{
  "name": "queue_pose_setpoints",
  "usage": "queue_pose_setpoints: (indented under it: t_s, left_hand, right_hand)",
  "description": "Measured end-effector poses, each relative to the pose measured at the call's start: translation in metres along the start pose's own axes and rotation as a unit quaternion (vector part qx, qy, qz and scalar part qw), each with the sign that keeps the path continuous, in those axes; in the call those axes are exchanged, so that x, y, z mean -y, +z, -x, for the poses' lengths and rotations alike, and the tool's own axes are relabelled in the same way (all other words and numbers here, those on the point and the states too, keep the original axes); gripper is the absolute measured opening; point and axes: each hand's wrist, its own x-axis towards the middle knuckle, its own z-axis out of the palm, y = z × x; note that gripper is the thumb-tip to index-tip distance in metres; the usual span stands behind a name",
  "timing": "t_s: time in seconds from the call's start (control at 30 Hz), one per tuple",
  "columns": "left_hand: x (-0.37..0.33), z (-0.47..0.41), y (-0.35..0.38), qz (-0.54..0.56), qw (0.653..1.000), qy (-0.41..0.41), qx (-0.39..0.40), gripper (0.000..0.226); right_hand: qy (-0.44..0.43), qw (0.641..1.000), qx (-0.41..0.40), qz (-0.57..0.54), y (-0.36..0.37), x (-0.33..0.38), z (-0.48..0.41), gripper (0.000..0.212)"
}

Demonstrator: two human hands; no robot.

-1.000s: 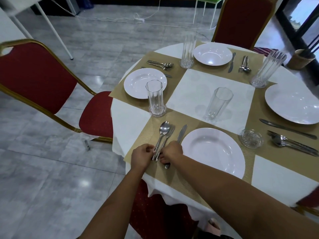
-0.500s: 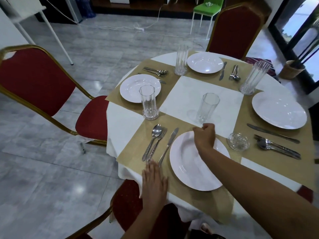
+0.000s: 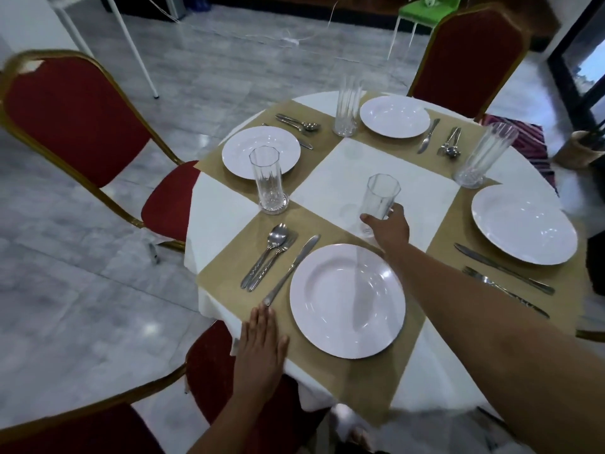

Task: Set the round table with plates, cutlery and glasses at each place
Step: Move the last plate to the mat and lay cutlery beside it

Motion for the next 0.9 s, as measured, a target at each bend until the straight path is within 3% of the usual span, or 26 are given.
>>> queue_pose_setpoints:
  t_s: [0.4,0.63,0.9]
  left_hand:
    - [-0.085,0.065,0.010,0.011,0.997,-0.074,0.014,0.063]
    - [-0.152,0.086,0.029,0.015,0.999,0.001,0.033,0.066]
    - [-0.212,0.081,0.038,0.059,0.995,0.076,0.032,0.061]
  right_hand:
    - [-0.078,0.992,0.042,-0.092,-0.055,-0.016,0.018,0.063]
    - [-0.067,0.986,0.043,-0.149,-0.109,-0.050,0.045,0.063]
    - [-0.077,0.989,0.012,-0.129,-0.144,-0.084,0.062,0.063]
